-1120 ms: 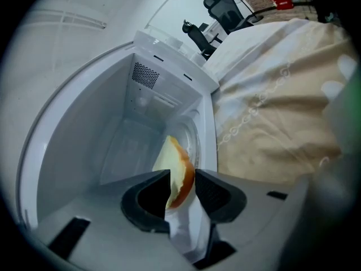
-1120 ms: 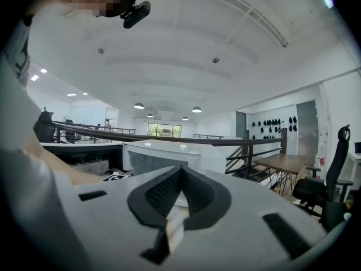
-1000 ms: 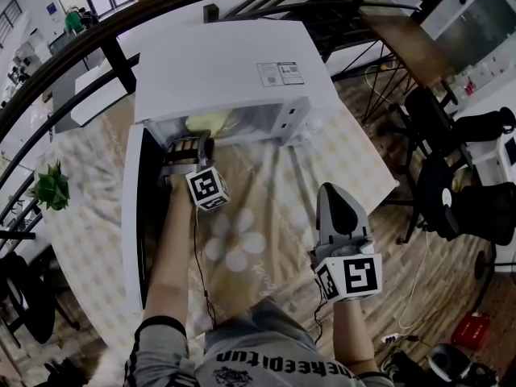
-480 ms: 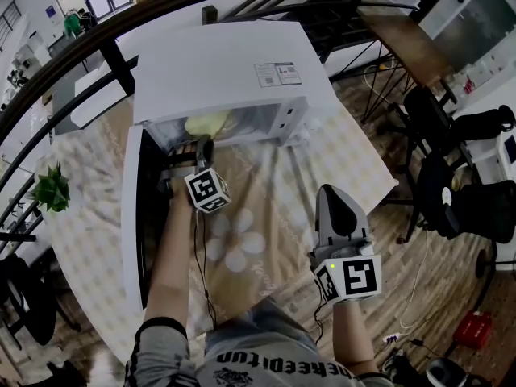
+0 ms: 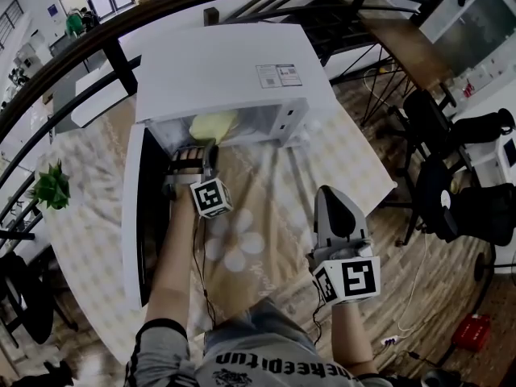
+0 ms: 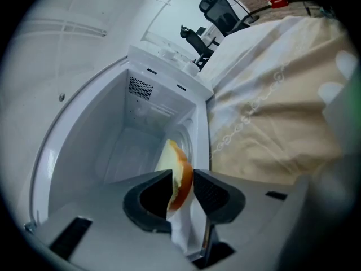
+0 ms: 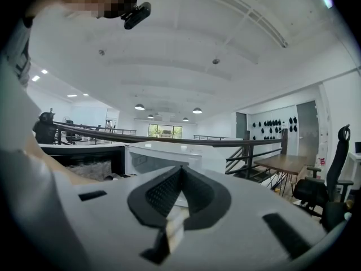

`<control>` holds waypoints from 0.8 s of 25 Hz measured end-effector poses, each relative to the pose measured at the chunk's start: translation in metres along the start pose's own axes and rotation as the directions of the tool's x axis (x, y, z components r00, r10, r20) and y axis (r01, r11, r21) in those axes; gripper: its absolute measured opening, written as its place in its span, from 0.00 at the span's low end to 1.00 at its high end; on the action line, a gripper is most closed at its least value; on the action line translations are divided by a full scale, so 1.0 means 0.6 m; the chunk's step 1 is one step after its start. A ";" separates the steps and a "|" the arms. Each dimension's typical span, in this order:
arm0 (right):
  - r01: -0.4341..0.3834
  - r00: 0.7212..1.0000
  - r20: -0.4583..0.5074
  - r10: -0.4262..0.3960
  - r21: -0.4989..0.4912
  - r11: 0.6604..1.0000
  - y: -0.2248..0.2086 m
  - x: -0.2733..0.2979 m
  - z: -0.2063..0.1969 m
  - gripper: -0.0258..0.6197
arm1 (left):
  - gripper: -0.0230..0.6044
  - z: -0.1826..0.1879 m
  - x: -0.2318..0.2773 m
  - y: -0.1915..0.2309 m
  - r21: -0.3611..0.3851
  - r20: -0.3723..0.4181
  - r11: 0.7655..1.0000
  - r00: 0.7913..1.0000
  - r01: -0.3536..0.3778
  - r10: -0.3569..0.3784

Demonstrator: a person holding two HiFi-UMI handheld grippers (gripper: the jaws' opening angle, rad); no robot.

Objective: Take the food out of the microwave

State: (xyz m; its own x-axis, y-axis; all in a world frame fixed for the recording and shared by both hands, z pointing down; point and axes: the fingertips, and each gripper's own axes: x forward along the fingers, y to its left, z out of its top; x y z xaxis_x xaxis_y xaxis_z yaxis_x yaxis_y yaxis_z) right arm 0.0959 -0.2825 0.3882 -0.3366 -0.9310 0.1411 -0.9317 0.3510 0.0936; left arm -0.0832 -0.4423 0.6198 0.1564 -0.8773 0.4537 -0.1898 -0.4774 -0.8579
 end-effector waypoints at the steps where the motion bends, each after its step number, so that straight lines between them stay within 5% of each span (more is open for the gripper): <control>1: 0.001 1.000 0.000 -0.001 0.000 1.000 -0.001 0.000 -0.001 0.05 | 0.24 -0.002 0.002 0.003 0.001 -0.003 1.000 1.000 -0.006 0.006; 6: 0.004 1.000 -0.005 -0.004 0.003 1.000 -0.005 0.003 -0.005 0.05 | 0.31 -0.013 0.016 0.003 0.009 -0.030 1.000 0.999 0.011 -0.011; 8: 0.005 1.000 -0.007 -0.005 0.003 1.000 -0.006 0.004 -0.007 0.05 | 0.22 -0.012 0.017 0.003 0.006 -0.028 1.000 1.000 0.004 -0.004; 20: -0.006 1.000 0.012 0.006 0.007 1.000 -0.006 0.000 0.006 0.05 | 0.17 0.006 -0.021 0.025 -0.114 0.009 0.993 0.999 -0.040 0.041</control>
State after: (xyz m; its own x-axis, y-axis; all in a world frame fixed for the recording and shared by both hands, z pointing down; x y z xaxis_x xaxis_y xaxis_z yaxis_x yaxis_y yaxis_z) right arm 0.0986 -0.2839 0.3846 -0.3440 -0.9299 0.1301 -0.9305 0.3561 0.0855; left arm -0.0843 -0.4385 0.6004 0.1567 -0.8958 0.4158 -0.3051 -0.4443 -0.8423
